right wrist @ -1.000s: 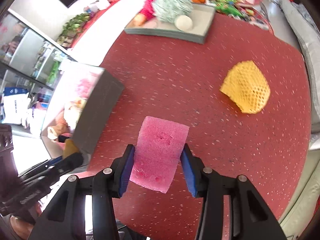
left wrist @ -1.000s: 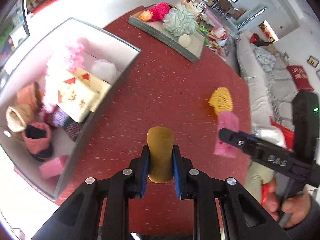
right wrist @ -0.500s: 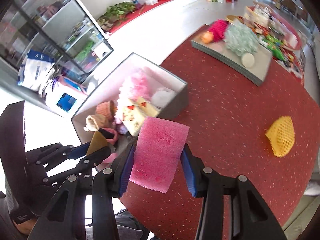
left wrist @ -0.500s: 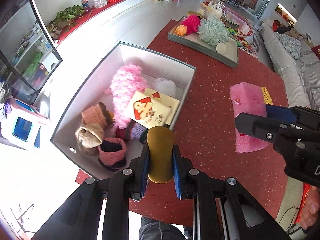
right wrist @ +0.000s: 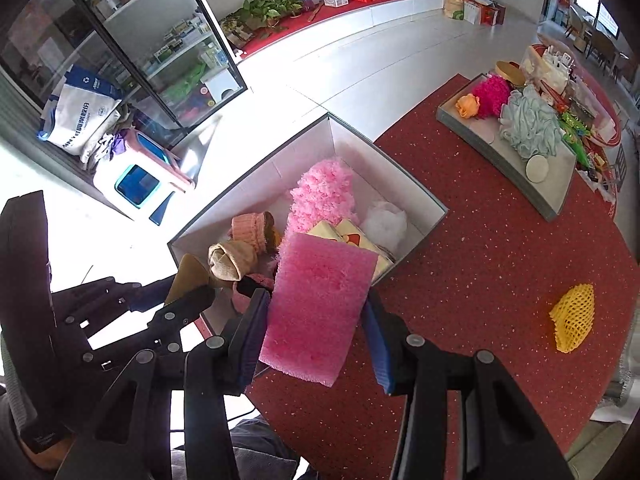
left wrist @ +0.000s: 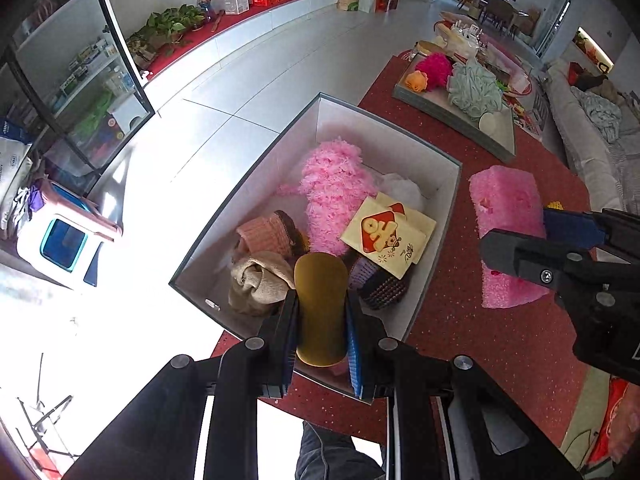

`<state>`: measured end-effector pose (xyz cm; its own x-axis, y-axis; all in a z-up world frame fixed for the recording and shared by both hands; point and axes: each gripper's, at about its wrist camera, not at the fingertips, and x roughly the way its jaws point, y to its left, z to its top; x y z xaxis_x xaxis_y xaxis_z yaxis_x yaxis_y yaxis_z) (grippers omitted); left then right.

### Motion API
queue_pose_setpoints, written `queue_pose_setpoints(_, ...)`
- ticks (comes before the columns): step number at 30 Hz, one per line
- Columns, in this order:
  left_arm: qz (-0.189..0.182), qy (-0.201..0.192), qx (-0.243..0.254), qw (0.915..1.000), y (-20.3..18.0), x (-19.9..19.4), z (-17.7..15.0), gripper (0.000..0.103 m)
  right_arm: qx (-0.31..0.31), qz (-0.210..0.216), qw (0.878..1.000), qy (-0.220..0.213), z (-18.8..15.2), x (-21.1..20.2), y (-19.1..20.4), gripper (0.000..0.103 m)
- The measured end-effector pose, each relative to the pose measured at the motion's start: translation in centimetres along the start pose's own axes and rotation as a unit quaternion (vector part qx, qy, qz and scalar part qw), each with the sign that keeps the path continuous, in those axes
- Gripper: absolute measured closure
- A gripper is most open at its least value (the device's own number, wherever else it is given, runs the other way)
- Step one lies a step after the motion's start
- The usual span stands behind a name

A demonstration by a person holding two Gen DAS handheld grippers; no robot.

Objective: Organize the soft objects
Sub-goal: 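Lower the yellow round sponge and pink sponge into the white box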

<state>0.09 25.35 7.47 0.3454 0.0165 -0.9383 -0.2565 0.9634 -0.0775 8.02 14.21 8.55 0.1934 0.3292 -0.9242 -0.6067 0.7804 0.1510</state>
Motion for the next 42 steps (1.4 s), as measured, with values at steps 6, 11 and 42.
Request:
queue_pose_setpoints(6,-0.006,0.006,0.010,0.9999,0.8,0.4,0.8,0.081,0.001,-0.013,1.000,0.005,0.5,0.3,1.2,0.054)
queue_pose_setpoints(11,-0.007,0.009,0.017,0.9998,1.5,0.7,1.3,0.081,0.005,-0.026,1.000,0.007,1.1,0.6,1.8,0.054)
queue_pose_setpoints(42,-0.028,0.032,0.024,0.9988,3.4,1.6,0.5,0.081,0.019,-0.049,0.998,0.034,0.4,1.9,4.2,0.054)
